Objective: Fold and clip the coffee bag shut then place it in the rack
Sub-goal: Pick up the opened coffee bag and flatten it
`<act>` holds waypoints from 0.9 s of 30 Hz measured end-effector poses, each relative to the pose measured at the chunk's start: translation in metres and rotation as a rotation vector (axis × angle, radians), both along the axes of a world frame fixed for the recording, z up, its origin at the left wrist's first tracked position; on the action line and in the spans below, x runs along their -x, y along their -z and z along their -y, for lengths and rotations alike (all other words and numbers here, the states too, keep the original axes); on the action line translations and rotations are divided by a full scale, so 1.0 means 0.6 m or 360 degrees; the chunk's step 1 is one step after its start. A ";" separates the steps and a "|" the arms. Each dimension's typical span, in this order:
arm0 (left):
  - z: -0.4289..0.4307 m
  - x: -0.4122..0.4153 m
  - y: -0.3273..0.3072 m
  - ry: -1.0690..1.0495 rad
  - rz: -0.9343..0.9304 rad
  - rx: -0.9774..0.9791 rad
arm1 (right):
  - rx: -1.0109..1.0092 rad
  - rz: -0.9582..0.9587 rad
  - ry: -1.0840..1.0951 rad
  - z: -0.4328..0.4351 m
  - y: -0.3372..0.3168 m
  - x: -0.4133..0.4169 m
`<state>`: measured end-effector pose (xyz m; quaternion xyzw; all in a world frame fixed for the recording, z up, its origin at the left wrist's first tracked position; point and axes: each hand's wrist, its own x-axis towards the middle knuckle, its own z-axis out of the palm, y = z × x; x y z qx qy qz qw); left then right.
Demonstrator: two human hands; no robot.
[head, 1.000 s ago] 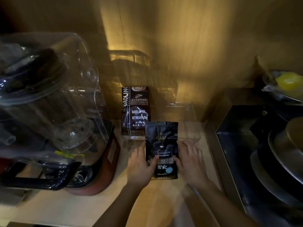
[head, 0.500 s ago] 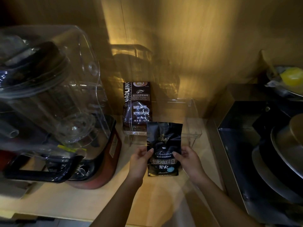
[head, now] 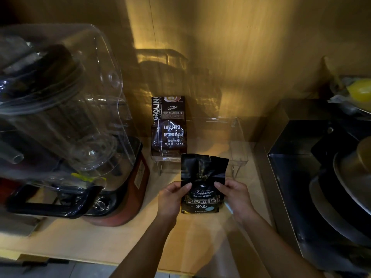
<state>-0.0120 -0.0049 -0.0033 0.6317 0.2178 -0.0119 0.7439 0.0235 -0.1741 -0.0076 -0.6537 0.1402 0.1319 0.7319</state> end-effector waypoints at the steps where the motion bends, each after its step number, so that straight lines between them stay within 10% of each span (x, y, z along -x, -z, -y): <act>1: 0.001 0.000 -0.003 -0.0004 -0.0007 -0.0031 | -0.0002 -0.0013 -0.0015 0.001 -0.002 0.000; 5: 0.008 -0.004 -0.014 -0.0206 -0.0151 0.0123 | 0.0004 -0.0075 -0.0002 -0.002 -0.011 -0.002; 12: 0.018 -0.018 -0.049 -0.0309 -0.0816 0.1256 | -0.0279 -0.0368 0.0213 -0.025 -0.040 -0.003; 20: 0.004 0.002 -0.037 -0.0291 -0.0447 0.0228 | -0.0198 -0.0314 0.0142 -0.012 -0.044 0.007; 27: 0.005 0.010 -0.043 -0.0369 -0.0390 0.0215 | -0.0380 -0.0341 0.0177 -0.007 -0.051 0.014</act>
